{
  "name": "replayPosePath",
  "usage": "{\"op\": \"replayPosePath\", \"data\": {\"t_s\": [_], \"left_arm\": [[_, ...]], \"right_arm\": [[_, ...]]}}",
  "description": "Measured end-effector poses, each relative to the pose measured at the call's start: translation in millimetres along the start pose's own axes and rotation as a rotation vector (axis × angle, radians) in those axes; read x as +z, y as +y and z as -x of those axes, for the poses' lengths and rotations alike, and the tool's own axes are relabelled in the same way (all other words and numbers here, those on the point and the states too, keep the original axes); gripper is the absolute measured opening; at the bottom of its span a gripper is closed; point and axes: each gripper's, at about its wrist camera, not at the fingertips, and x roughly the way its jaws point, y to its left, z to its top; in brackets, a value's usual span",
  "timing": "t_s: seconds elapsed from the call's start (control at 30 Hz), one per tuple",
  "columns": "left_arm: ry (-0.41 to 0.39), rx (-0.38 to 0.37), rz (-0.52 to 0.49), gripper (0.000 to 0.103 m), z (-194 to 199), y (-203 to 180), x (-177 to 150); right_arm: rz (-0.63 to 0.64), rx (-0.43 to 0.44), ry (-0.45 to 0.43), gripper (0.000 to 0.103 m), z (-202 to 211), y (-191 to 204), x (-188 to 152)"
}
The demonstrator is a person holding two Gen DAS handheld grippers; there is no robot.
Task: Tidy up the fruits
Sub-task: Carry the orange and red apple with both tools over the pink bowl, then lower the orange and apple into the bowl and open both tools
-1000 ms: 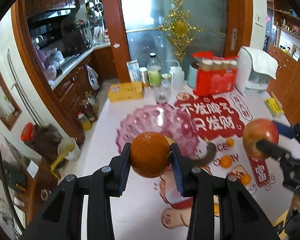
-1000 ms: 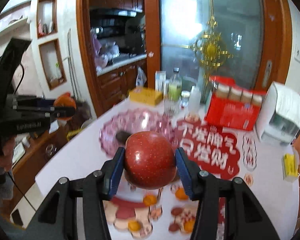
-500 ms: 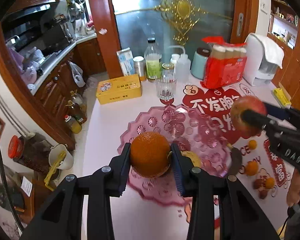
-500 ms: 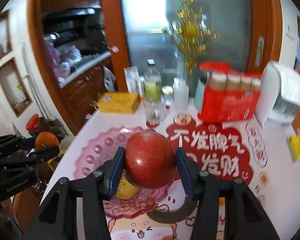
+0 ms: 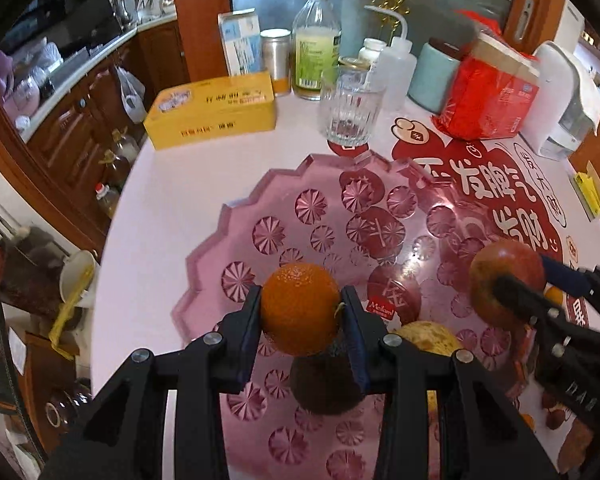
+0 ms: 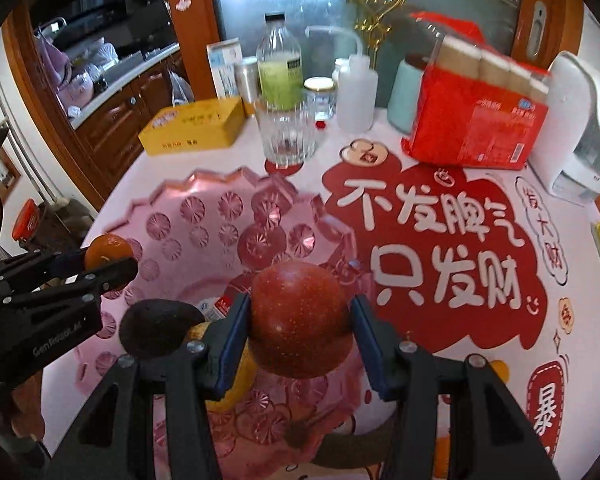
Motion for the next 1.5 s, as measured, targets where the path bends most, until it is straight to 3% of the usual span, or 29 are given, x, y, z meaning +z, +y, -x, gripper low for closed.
{"op": "replayPosePath", "data": {"t_s": [0.23,0.57,0.7,0.83,1.03,1.5], "left_arm": [[0.043,-0.021,0.009,0.037,-33,-2,-2],[0.071,0.026,0.013,0.04,-52,-4,-6],[0.065,0.03,0.016,0.06,-51,-3,-7],[0.057,0.018,0.015,0.07,-47,-3,-10],[0.026,0.07,0.005,0.089,-35,-5,-14],[0.034,0.077,-0.02,0.091,-2,-9,-24]], "right_arm": [[0.023,0.018,0.021,0.052,-24,14,-1],[0.099,-0.001,-0.028,0.055,-33,28,-3],[0.127,-0.012,-0.045,0.056,-33,31,-4],[0.094,0.017,-0.063,0.056,-29,26,-1],[0.087,0.017,-0.117,0.057,-12,26,4],[0.071,0.027,-0.124,0.058,8,27,-4]]}}
